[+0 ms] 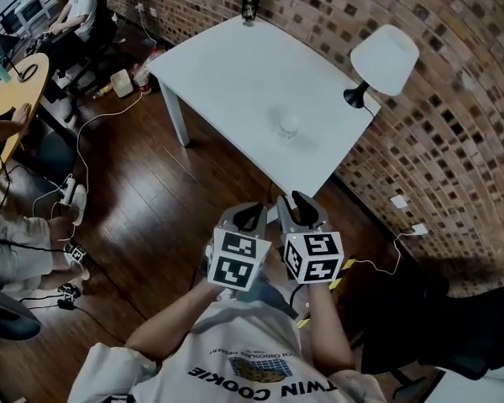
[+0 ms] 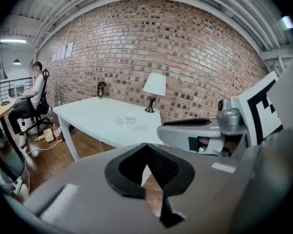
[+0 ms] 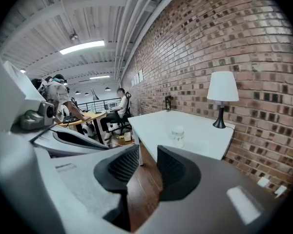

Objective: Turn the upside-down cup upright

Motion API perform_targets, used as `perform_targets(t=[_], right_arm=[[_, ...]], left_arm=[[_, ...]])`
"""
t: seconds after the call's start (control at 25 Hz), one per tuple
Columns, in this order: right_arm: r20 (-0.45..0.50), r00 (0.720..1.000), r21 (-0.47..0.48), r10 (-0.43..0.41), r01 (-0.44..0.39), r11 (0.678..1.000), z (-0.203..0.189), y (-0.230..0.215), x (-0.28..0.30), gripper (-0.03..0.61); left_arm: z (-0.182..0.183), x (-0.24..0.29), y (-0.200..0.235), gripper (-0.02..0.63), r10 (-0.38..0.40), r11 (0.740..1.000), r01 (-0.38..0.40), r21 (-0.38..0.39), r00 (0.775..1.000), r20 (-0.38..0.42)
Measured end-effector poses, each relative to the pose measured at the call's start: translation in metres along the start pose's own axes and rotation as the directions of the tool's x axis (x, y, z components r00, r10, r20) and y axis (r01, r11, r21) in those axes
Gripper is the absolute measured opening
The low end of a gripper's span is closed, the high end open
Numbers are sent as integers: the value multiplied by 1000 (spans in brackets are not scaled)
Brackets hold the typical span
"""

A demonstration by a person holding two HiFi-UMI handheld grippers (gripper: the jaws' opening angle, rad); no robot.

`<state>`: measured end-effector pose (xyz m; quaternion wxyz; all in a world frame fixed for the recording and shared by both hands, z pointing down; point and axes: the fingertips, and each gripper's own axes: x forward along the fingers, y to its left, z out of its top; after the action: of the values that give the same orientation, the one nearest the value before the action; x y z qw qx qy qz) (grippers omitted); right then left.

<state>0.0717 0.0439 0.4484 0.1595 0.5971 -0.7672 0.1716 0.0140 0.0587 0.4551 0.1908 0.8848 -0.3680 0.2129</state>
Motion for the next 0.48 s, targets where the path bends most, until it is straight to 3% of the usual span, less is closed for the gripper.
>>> perform_targets(t=[0.48], right_arm=[[-67,996,-48,58,-61,997,23,-95,132,211]], left_arm=[[66,114,57,3,101,991,-98,-88,994,29]])
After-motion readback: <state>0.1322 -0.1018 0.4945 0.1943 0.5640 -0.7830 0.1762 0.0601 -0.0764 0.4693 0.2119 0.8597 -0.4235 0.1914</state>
